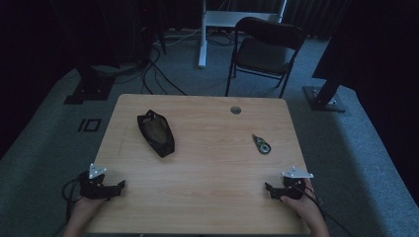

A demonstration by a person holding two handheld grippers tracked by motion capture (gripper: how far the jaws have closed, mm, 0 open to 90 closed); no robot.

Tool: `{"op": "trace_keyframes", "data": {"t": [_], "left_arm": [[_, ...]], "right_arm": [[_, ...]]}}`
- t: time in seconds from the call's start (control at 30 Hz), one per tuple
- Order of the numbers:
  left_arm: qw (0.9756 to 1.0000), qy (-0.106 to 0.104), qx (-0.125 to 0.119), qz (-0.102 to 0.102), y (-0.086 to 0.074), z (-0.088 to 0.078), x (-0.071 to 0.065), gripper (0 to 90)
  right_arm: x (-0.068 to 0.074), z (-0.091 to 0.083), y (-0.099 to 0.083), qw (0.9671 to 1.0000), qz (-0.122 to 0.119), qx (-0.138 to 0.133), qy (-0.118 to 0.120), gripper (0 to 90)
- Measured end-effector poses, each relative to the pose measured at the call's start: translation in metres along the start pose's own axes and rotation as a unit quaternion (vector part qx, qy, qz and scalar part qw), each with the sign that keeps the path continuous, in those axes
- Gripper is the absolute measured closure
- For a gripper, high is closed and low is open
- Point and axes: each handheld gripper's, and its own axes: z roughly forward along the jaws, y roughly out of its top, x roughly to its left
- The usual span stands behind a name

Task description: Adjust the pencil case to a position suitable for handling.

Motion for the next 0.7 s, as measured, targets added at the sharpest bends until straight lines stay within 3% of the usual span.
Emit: {"op": "trace_keyframes", "data": {"t": [0.7], "left_arm": [[1.0, -0.002, 0.0, 0.002, 0.0, 0.0, -0.0003, 0.0]], "right_arm": [[0.0075, 0.0036, 0.0054, 1.0, 0.0, 0.001, -0.006, 12.7]]}}
